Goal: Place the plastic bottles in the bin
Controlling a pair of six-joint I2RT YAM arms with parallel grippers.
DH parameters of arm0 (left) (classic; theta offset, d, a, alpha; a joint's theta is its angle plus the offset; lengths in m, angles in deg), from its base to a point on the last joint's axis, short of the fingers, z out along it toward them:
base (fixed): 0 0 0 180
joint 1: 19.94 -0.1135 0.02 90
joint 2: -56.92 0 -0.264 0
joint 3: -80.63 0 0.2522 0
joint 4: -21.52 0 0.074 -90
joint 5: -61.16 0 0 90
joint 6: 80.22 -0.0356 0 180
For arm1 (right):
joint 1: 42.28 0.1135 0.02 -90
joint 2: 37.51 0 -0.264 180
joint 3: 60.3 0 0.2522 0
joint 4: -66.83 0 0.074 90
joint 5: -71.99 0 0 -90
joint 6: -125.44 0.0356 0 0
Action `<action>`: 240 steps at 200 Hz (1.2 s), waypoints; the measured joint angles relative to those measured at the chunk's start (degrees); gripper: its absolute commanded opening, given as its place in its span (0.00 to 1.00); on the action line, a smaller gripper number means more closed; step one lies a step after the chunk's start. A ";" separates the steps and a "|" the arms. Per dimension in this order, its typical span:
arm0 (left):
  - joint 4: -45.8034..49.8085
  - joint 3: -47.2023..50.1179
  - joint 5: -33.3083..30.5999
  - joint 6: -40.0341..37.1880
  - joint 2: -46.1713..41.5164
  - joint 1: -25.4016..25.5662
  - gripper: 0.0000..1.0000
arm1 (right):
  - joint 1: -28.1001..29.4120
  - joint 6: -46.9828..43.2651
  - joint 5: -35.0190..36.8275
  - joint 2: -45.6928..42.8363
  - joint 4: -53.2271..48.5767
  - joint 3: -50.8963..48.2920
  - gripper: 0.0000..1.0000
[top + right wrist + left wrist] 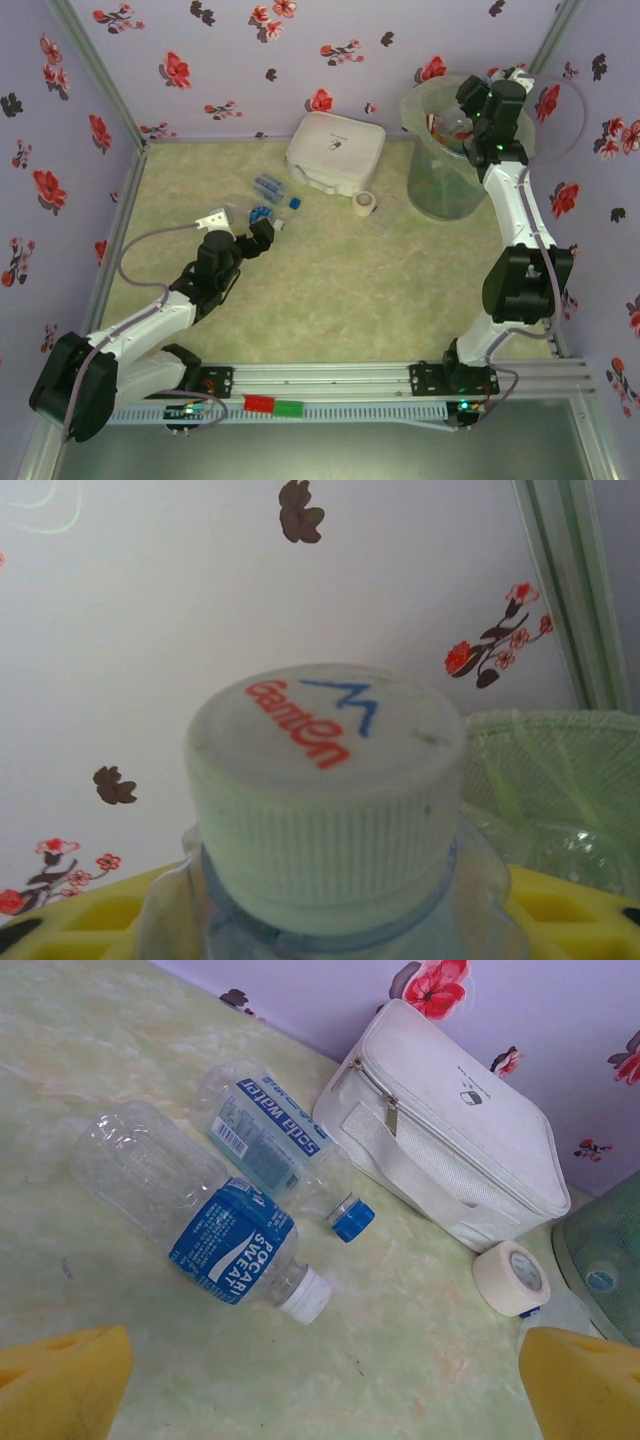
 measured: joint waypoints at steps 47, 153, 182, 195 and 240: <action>0.00 0.00 0.00 0.00 0.00 -0.04 1.00 | -0.42 1.01 -0.13 0.31 -3.43 0.17 1.00; 2.14 -1.18 -0.63 -0.02 0.85 -0.26 1.00 | -0.61 -9.33 10.71 -6.40 -12.46 1.90 1.00; 4.42 -4.28 -1.77 0.00 3.17 -0.74 1.00 | -0.57 -10.40 10.03 -10.01 -13.79 1.92 1.00; 6.08 -6.36 -2.10 0.13 4.87 -1.31 1.00 | -0.13 -10.36 8.52 -11.72 -14.10 1.46 1.00; 10.95 -15.15 -2.58 1.57 14.19 -2.86 1.00 | 8.90 -9.94 3.58 -19.02 -13.14 -7.80 1.00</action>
